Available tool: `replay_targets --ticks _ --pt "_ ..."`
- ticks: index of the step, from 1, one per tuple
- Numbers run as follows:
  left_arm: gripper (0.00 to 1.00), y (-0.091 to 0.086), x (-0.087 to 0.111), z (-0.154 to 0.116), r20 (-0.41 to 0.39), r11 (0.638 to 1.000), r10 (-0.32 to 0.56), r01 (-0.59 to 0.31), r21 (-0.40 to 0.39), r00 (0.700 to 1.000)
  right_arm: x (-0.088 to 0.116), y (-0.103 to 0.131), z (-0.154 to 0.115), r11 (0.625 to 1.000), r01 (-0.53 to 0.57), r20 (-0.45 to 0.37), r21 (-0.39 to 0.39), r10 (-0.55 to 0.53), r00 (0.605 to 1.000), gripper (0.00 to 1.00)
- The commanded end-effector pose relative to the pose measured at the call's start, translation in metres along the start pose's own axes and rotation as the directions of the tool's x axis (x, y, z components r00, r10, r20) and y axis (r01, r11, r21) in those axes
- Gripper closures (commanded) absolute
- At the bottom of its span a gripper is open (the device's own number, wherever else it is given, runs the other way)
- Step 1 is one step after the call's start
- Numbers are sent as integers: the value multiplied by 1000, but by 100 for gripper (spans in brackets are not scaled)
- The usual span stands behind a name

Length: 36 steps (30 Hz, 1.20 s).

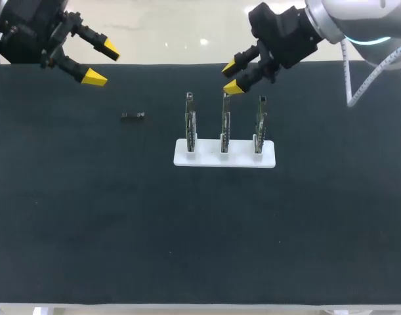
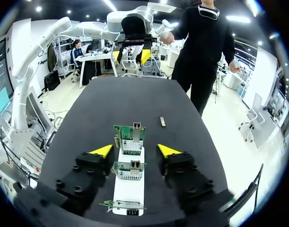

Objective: Pick up the optical module with the left hand, and insert it into the network port with the right hand.

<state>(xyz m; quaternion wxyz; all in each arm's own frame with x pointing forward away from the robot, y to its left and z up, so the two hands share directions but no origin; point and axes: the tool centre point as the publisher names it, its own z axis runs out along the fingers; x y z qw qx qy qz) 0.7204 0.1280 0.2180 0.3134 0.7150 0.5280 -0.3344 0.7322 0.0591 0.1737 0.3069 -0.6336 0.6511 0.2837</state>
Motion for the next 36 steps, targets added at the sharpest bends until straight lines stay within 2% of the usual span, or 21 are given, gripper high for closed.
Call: replay_targets --ticks 1,2,20,36 --pt "0 1 0 0 -3 1000 -2 2 2 1000 -1 4 -2 1000 -9 -4 10 9 1000 57" --pt "0 1 0 0 -3 1000 -2 2 2 1000 -1 4 -3 1000 -10 -8 13 10 1000 99" --pt "0 1 0 0 -3 1000 -2 2 2 1000 18 3 10 1000 13 -22 25 -12 1000 100" --pt "0 1 0 0 -3 1000 -2 2 2 1000 22 4 15 999 18 -16 29 -18 1000 100"
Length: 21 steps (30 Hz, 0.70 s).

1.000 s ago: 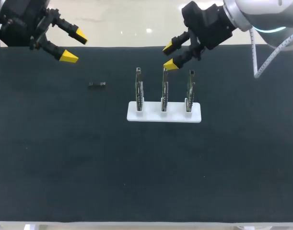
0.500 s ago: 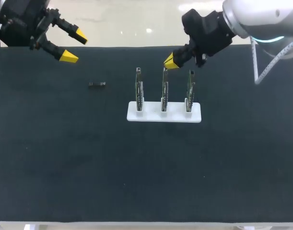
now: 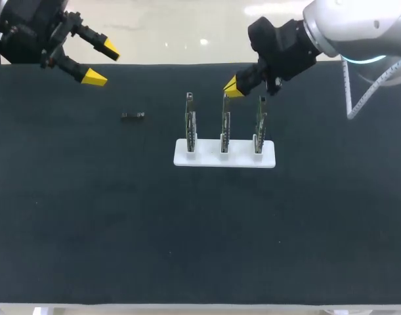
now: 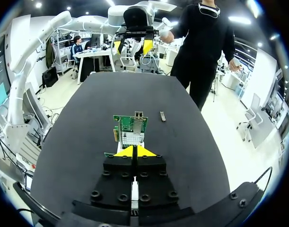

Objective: Pick up the optical module with the left hand, and insert it into the network port with the right hand.

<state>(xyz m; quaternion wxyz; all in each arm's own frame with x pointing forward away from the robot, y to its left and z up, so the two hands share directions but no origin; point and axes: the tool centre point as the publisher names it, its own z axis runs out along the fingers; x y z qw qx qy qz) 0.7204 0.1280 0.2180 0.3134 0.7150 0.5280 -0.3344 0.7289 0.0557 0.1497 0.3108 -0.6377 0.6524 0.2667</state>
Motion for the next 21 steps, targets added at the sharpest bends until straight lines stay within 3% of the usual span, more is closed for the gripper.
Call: replay_targets --ticks 1,21 --pt "0 1 0 0 -3 1000 -2 2 2 1000 1 1 2 1000 2 4 4 -2 1000 100" --pt "0 1 0 0 -3 1000 -2 2 2 1000 -4 -1 -2 1000 -4 -18 -6 4 1000 100"
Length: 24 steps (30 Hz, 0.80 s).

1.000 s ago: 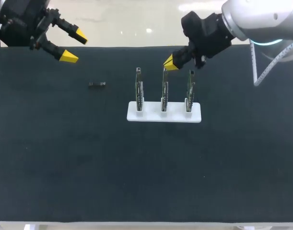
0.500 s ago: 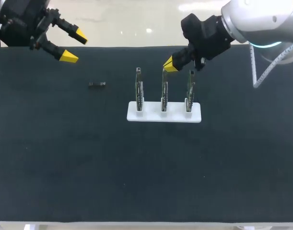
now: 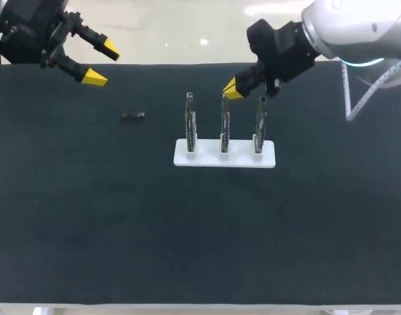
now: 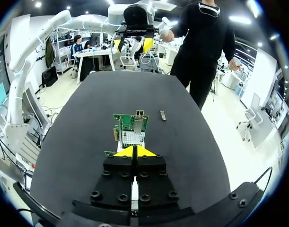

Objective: Pick up the optical module with the left hand, and insert it into the network port with the right hand.

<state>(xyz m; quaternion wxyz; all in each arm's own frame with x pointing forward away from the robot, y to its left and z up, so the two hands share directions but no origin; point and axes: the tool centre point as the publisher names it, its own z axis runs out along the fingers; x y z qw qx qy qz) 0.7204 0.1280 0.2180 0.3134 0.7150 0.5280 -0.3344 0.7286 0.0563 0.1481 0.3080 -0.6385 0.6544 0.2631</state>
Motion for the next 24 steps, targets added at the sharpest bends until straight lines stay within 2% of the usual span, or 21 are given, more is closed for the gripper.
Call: replay_targets --ticks 1,24 --pt "0 1 0 0 -3 1000 -2 2 2 1000 -5 -2 -4 1000 -4 -8 -9 4 1000 100" --pt "0 1 0 0 -3 1000 -2 2 2 1000 2 -1 7 1000 -5 22 -2 5 1000 100"
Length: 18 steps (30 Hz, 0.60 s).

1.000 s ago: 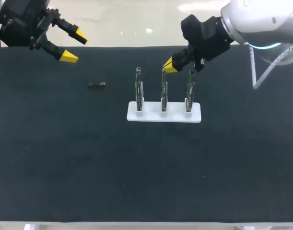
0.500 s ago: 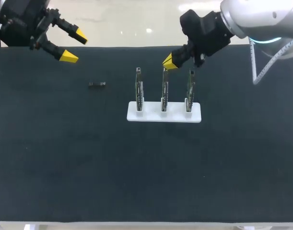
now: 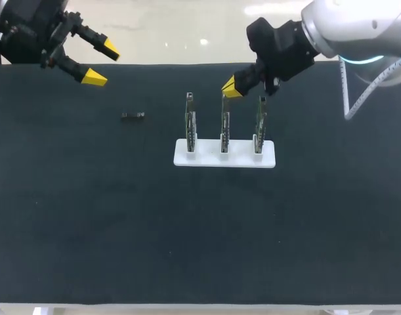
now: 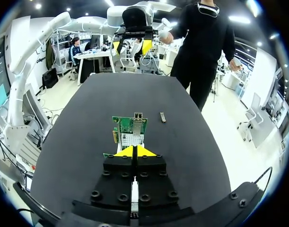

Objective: Pick up the optical module with the left hand, and insert it into the network port with the right hand.

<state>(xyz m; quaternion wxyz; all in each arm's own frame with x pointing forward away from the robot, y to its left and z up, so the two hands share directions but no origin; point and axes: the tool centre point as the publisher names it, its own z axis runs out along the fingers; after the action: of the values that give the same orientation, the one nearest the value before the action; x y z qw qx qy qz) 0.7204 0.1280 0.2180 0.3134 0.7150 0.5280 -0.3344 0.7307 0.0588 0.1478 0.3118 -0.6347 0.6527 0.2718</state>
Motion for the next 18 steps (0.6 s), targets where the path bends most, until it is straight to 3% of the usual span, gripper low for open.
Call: replay_targets --ticks 1,10,18 --pt "0 1 0 0 -3 1000 -2 2 2 1000 4 1 6 1000 2 4 3 -2 1000 100" --pt "0 1 0 0 -3 1000 -2 2 2 1000 4 4 7 1000 2 2 9 -2 1000 100" --pt "0 1 0 0 -3 1000 -2 2 2 1000 -14 0 -16 1000 -4 -28 -1 4 1000 100"
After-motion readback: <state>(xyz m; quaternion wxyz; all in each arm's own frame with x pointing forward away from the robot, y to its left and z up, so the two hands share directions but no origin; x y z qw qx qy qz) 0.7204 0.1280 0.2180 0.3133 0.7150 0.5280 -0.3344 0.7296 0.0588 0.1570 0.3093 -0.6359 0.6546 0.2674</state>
